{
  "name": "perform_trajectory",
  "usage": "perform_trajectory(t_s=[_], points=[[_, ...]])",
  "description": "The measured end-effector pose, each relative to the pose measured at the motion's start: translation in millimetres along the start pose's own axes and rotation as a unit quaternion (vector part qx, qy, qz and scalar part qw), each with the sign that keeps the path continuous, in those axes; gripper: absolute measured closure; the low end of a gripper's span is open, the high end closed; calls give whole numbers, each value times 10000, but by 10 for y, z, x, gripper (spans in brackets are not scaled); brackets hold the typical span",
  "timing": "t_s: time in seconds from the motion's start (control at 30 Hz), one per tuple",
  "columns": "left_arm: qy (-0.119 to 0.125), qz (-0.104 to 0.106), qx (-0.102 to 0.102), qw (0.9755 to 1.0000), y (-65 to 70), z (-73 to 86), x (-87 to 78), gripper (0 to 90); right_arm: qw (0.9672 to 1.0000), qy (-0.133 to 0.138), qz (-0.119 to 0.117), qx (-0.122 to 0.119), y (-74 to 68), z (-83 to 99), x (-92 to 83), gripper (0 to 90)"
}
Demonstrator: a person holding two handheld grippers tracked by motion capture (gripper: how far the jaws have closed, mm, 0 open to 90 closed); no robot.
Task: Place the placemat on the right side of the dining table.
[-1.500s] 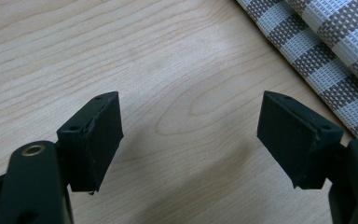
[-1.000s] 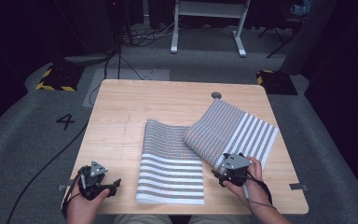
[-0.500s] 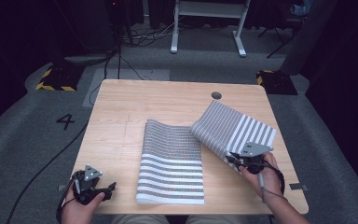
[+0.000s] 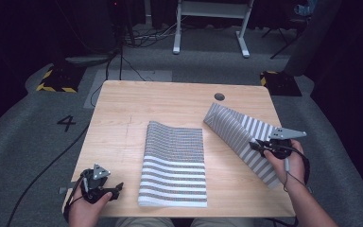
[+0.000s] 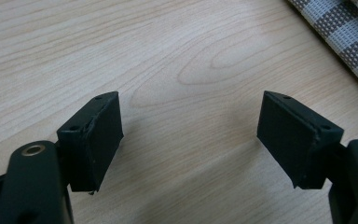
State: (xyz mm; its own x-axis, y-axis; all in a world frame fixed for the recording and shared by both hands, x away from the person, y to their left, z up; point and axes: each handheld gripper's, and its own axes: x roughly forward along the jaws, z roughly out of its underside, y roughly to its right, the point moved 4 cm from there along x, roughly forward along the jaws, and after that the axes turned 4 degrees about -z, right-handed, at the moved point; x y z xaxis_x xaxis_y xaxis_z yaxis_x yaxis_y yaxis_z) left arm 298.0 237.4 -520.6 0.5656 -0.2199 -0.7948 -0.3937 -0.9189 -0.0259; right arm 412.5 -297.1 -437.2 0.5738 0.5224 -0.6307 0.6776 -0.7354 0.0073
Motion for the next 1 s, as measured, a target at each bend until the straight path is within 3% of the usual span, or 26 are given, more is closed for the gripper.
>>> perform_trajectory(t_s=[0.1, 0.13, 0.2, 0.23, 0.37, 0.53, 0.63, 0.8, 0.83, 1.0], points=[[-15, 24, -13, 10000, -9, 1, 9, 225, 9988, -213, 421, 104, 128, 68, 51, 592], [-20, 24, -16, 10000, -9, 3, 13, 225, 9964, -389, 743, 89, 193, 116, 96, 525], [-39, 43, -1, 10000, -2, 4, 16, 225, 9953, -453, 856, 58, 215, 139, 117, 504], [-31, 34, 11, 10000, -1, 4, 17, 225, 9918, -637, 1101, -90, 249, 182, 154, 430], [-34, 50, -25, 10000, 4, 10, 14, 225, 9914, -572, 1163, -188, 211, 194, 168, 372], [-53, 24, -32, 10000, 9, 16, 25, 225, 9927, -385, 994, -562, -2, 141, 152, 352], [-51, 40, -9, 10000, 18, 11, 20, 225, 9897, -375, 1163, -744, -44, 112, 127, 348], [-10, 5, -14, 10000, 9, 10, 9, 225, 9877, -476, 1384, -553, 96, 158, 102, 345], [-16, 28, -21, 10000, 4, 12, 8, 225, 9857, -492, 1529, -514, 161, 189, 69, 347], [-49, 26, -2, 10000, 8, 15, 20, 225, 9849, -374, 1622, -471, 215, 197, -47, 347]])
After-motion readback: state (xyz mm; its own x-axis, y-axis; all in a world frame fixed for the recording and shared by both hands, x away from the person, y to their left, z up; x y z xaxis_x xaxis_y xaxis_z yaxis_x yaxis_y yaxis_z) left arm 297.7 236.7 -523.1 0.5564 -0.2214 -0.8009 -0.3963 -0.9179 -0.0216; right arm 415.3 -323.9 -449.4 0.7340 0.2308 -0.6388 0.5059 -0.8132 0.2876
